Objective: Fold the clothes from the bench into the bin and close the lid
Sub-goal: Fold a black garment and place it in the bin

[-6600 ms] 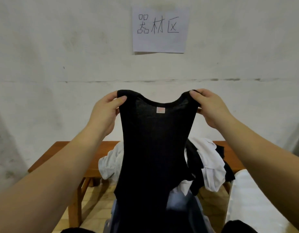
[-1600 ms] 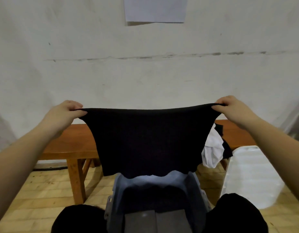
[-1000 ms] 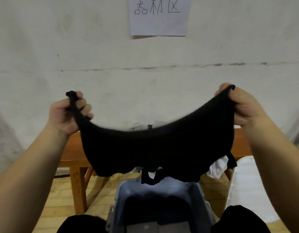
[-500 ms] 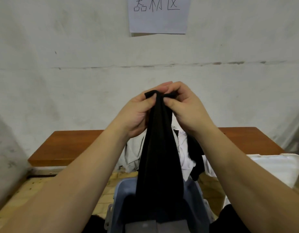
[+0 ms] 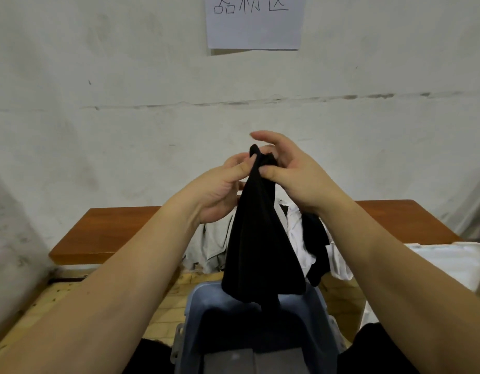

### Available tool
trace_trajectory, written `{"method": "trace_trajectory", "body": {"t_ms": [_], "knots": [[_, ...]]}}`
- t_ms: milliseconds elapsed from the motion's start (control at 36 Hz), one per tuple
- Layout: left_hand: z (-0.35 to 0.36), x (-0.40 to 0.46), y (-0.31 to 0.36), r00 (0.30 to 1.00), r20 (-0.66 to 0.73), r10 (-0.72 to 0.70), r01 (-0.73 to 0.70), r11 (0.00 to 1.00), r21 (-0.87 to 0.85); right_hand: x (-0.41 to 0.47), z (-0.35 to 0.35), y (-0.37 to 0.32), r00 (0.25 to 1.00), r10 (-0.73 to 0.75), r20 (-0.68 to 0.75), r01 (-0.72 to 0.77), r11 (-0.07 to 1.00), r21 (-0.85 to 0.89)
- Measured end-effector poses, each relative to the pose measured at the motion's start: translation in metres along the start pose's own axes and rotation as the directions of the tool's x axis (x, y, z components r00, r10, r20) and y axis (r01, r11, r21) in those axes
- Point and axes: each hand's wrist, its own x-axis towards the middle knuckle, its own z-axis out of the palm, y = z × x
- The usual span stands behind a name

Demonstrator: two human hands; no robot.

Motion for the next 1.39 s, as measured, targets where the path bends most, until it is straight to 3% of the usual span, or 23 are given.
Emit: {"method": "trace_trajectory", "body": {"t_ms": [56, 139, 306, 361, 444, 472, 556, 583, 611, 750, 889, 944, 1083, 1250, 1333, 1389], "knots": [[-0.003, -0.003, 0.000, 1.000, -0.013, -0.025, 0.025, 0.999, 0.026, 0.001, -0.002, -0.004, 1.000, 0.005, 0.001, -0.005, 0.994, -0.112], [-0.007, -0.008, 0.000, 0.990, -0.140, -0.017, 0.024, 0.999, 0.047, 0.003, -0.004, -0.006, 0.999, 0.024, -0.021, -0.029, 0.968, -0.250], [0.004, -0.031, -0.012, 0.899, -0.364, 0.244, -0.121, 0.937, 0.328, 0.013, -0.010, -0.002, 0.995, 0.029, -0.093, -0.059, 0.937, -0.345], [0.009, -0.044, -0.020, 0.898, -0.332, 0.289, -0.151, 0.911, 0.383, 0.015, -0.012, 0.000, 0.990, 0.020, -0.138, -0.066, 0.941, -0.332], [0.014, -0.053, -0.034, 0.953, -0.227, 0.201, -0.075, 0.882, 0.465, 0.019, -0.015, 0.002, 0.986, 0.029, -0.164, -0.082, 0.941, -0.328], [0.017, -0.054, -0.038, 0.965, -0.197, 0.174, -0.035, 0.828, 0.560, 0.020, -0.016, 0.003, 0.985, 0.037, -0.166, -0.091, 0.938, -0.333], [0.013, -0.050, -0.057, 0.955, -0.188, 0.230, 0.063, 0.463, 0.884, 0.022, -0.019, 0.006, 0.983, 0.064, -0.173, -0.119, 0.936, -0.330], [0.005, -0.047, -0.063, 0.941, -0.218, 0.261, 0.105, 0.386, 0.916, 0.022, -0.021, 0.007, 0.981, 0.068, -0.179, -0.125, 0.936, -0.329], [-0.004, -0.043, -0.070, 0.929, -0.254, 0.268, 0.141, 0.376, 0.916, 0.021, -0.024, 0.007, 0.980, 0.072, -0.188, -0.133, 0.933, -0.334], [-0.040, -0.034, -0.068, 0.898, -0.388, 0.209, 0.213, 0.564, 0.797, 0.011, -0.050, 0.014, 0.964, 0.149, -0.222, -0.229, 0.888, -0.398], [-0.064, -0.023, -0.052, 0.863, -0.482, 0.151, 0.164, 0.819, 0.550, -0.002, -0.069, 0.024, 0.942, 0.258, -0.215, -0.330, 0.826, -0.457], [-0.071, -0.018, -0.049, 0.864, -0.484, 0.140, 0.128, 0.867, 0.481, -0.005, -0.075, 0.030, 0.928, 0.307, -0.210, -0.371, 0.788, -0.491], [-0.081, -0.009, -0.034, 0.915, -0.385, 0.121, 0.117, 0.834, 0.539, -0.007, -0.082, 0.040, 0.918, 0.347, -0.191, -0.392, 0.720, -0.573], [-0.095, -0.005, 0.002, 0.924, -0.330, 0.193, 0.081, 0.745, 0.662, -0.003, -0.089, 0.043, 0.919, 0.254, -0.303, -0.372, 0.816, -0.442], [-0.093, -0.004, 0.004, 0.954, -0.283, 0.101, 0.160, 0.627, 0.762, -0.002, -0.085, 0.055, 0.911, 0.308, -0.275, -0.412, 0.715, -0.565], [-0.093, -0.002, 0.004, 0.954, -0.288, 0.079, 0.184, 0.603, 0.776, -0.002, -0.085, 0.059, 0.901, 0.344, -0.263, -0.433, 0.687, -0.583]]}}
